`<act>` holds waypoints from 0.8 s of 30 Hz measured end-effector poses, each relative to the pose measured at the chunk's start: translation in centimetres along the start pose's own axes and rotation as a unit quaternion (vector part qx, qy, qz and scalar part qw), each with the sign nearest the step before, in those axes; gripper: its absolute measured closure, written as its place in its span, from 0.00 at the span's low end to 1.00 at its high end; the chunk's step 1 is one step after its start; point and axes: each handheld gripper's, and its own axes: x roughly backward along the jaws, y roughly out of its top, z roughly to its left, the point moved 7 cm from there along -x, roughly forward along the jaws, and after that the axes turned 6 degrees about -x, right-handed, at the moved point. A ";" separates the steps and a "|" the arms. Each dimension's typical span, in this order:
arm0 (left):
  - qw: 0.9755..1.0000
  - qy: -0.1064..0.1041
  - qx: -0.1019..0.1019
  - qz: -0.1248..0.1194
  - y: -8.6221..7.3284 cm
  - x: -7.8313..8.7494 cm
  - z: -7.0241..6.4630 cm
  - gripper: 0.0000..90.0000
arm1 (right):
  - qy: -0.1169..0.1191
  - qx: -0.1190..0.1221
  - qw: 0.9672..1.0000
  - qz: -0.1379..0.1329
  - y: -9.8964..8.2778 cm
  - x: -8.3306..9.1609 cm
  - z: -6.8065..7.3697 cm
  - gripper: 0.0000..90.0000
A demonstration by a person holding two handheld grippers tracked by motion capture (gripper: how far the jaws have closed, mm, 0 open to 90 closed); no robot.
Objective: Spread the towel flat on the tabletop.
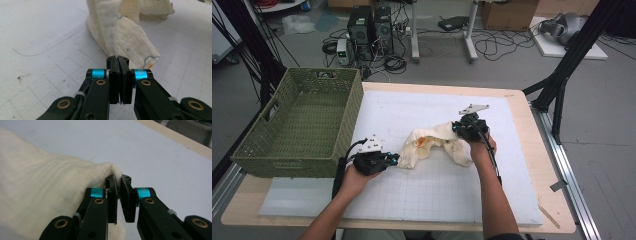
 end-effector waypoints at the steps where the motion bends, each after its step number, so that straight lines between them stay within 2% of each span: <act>1: 1.000 0.001 0.005 -0.005 0.1 0.1 0.1 0.97 | -0.007 -0.009 1.000 0.005 -0.2 -0.2 -0.6 0.94; 4: 1.000 0.001 0.006 -0.005 0.0 0.1 0.2 0.97 | -0.026 -0.028 0.999 0.021 -1.0 -0.6 -2.0 0.95; 6: 1.000 0.002 0.005 -0.003 0.0 0.0 0.2 0.97 | -0.031 -0.037 0.998 0.027 -1.4 -0.7 -2.4 0.94; 10: 1.000 0.004 0.004 -0.003 0.0 0.0 0.2 0.97 | -0.027 -0.031 0.999 0.028 -1.6 -0.6 -2.3 0.87; 11: 1.000 0.007 0.006 -0.004 0.0 0.0 0.2 0.97 | -0.014 -0.031 0.999 0.022 -1.8 -0.4 -1.9 0.78; 13: 1.000 0.008 0.005 -0.005 0.0 0.1 0.3 0.97 | -0.010 -0.029 0.999 0.017 -1.9 -0.1 -1.7 0.74; 14: 1.000 0.008 0.006 -0.006 0.1 0.1 0.3 0.97 | 0.003 -0.027 1.000 -0.001 -1.9 0.7 -1.4 0.67; 19: 1.000 0.008 0.007 -0.010 0.2 0.2 0.2 0.97 | 0.018 -0.007 1.000 -0.025 -2.6 3.4 -0.4 0.55; 22: 1.000 0.010 0.007 -0.012 0.2 0.2 0.2 0.97 | 0.030 0.012 0.998 -0.050 -3.1 5.2 0.7 0.49; 24: 1.000 0.011 0.010 -0.015 0.3 0.3 0.3 0.97 | 0.041 0.022 0.997 -0.054 -4.0 5.9 1.6 0.45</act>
